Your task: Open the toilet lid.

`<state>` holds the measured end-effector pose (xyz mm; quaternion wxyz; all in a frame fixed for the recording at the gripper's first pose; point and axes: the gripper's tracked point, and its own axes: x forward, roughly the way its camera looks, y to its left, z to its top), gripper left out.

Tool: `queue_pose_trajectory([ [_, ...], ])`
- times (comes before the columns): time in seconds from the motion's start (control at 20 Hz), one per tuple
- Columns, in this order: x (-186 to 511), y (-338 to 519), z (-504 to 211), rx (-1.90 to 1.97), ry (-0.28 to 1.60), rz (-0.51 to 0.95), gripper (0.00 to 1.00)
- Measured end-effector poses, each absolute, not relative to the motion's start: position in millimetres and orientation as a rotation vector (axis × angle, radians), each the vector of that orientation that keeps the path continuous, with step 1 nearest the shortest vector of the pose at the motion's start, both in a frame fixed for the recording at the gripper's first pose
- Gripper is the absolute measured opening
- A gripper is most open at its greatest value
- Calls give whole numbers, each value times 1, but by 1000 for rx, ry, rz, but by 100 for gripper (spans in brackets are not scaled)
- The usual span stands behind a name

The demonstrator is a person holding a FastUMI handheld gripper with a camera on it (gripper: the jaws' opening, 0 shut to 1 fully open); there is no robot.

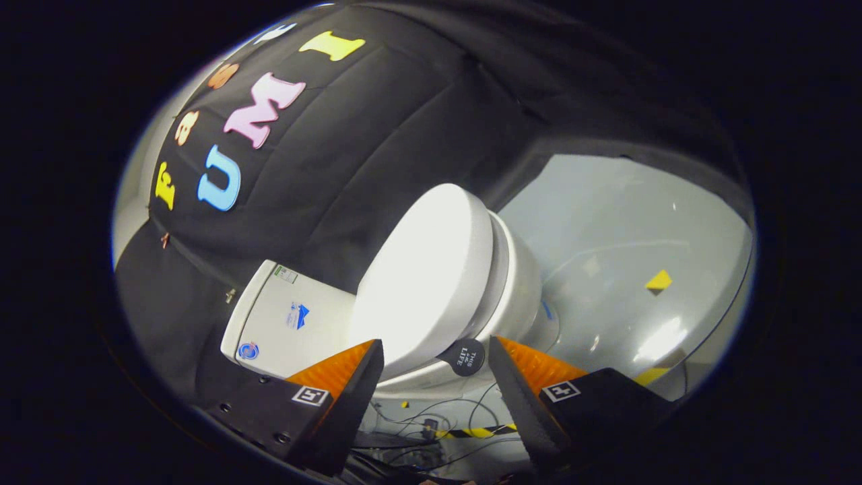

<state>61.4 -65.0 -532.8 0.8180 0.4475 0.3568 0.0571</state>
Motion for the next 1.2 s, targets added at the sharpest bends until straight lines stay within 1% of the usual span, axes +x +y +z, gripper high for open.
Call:
queue_pose_trajectory([
  [0.2, 61, -55, -554, 1102, 827, 138, 99],
  [0.3, 68, -52, -566, 1101, 855, 127, 95],
  [0.4, 73, -47, -576, 1090, 878, 127, 86],
  [0.45, 77, -43, -576, 1095, 885, 139, 85],
  [0.5, 75, -40, -584, 1077, 912, 121, 84],
  [0.55, 79, -44, -599, 1051, 930, 82, 64],
  [0.65, 84, -51, -598, 1116, 927, 61, 23],
  [0.85, 79, -44, -580, 1157, 914, 100, 13],
  [1.05, 80, -41, -573, 981, 964, 11, 13],
  [1.2, 86, -32, -536, 931, 934, 10, 13],
])
